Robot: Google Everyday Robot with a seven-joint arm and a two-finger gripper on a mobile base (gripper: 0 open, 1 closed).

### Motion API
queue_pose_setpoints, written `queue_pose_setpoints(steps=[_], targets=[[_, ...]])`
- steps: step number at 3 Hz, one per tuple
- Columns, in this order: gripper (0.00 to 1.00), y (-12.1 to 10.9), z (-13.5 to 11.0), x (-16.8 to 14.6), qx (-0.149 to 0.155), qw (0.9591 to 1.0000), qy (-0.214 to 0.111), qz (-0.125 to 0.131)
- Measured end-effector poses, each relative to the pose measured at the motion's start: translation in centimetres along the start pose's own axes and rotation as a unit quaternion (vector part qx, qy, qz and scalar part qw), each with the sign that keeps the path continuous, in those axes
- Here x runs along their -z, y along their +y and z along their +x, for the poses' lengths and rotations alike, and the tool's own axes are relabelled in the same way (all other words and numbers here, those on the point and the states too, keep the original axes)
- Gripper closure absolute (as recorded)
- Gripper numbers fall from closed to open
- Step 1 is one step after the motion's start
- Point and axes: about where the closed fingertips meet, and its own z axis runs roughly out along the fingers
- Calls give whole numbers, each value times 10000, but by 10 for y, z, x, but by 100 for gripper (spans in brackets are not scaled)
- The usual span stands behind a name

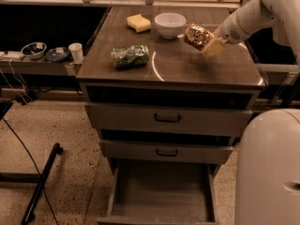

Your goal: Pick orange can from bottom drawer and place on counter

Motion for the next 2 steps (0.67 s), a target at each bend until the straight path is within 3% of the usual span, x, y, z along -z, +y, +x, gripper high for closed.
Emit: queue_pose_setpoints(steps=[1,2], targets=[[11,2,1,-2,-51,10000,21,-38],[0,2,1,-2,-50,10000,22,-37]])
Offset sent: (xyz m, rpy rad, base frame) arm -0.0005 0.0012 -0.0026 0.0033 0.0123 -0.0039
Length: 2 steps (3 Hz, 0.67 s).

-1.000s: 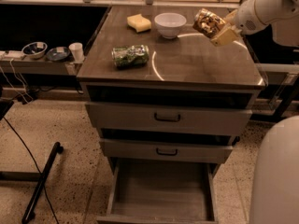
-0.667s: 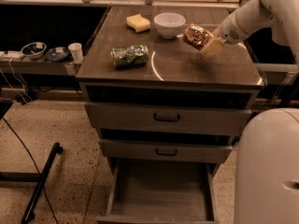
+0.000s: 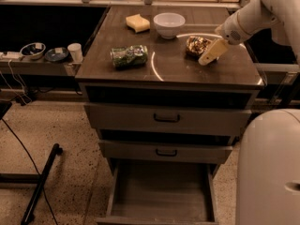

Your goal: Pick orange can from bottom drawer and place on counter

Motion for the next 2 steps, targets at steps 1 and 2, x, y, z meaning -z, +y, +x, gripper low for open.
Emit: queue_pose_setpoints(steps=[1,2], targets=[[0,0,3,8,73,9999,75,75],[0,-3,23,44,229,9988,245,362]])
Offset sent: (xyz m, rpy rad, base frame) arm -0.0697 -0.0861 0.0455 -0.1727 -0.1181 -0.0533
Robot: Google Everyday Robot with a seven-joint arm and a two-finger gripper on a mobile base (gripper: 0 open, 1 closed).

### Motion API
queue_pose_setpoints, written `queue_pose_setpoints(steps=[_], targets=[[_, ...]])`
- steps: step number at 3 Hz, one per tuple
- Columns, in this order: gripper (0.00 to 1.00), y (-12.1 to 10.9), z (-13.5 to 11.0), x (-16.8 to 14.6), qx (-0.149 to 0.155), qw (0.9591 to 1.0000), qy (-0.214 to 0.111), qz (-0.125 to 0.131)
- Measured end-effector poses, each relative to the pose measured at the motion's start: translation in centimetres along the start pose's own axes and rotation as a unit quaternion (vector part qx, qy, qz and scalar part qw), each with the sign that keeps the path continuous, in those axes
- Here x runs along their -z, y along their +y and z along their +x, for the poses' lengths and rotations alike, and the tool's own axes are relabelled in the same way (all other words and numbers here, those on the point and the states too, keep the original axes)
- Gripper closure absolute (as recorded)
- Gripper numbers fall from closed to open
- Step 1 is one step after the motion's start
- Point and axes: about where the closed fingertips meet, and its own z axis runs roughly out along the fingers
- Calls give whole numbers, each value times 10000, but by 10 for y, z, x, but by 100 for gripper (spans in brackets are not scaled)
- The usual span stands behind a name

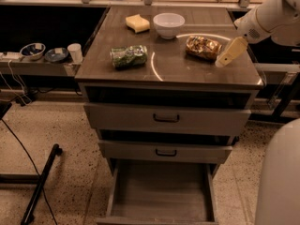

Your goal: Pick orange can from bottom drawer and place on counter

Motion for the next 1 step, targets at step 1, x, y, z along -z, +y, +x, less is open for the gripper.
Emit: queue_pose_setpoints(steps=[1], targets=[[0,1,3,5,21,10000,30,23]])
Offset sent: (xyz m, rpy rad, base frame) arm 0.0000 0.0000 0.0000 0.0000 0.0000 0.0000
